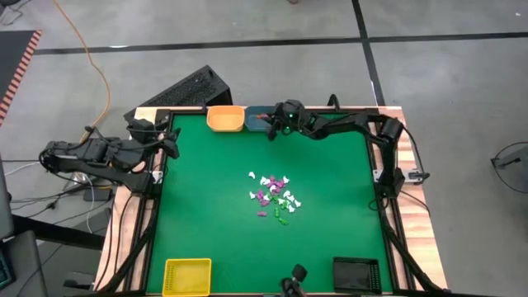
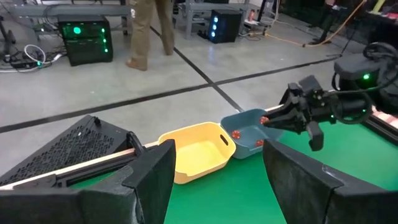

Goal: Sort Halloween decoration
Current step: Put the orange pumpkin into the gray bin

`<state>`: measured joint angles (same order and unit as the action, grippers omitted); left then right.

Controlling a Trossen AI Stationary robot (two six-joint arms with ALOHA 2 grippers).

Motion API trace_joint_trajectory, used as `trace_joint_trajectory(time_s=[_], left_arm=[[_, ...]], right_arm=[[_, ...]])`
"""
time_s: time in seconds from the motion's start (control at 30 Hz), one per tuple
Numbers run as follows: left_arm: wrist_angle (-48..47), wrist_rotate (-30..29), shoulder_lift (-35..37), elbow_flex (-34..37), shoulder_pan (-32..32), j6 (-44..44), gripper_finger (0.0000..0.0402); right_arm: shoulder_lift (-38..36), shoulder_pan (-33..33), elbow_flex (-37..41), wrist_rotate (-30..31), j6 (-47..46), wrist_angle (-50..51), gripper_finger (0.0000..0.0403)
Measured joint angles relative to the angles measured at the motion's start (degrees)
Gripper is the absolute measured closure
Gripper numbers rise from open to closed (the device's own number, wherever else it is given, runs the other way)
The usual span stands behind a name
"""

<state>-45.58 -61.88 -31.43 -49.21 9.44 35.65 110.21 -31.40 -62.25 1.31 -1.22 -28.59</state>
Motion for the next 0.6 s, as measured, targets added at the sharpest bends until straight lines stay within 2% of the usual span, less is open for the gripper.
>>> trace_joint_trajectory(time_s=[0.3,0.6], left_arm=[[0.0,0.6,-0.9,0.0,0.0,0.6,0.017],[0.0,0.8,-1.0,0.0,0.0,0.6,0.017]], right_arm=[[0.7,-0.7,-1.6,1.7,-0.3,0.2,0.034],[0.7,-0.6,-1.6,1.7,-0.8,5.8,0.0301]])
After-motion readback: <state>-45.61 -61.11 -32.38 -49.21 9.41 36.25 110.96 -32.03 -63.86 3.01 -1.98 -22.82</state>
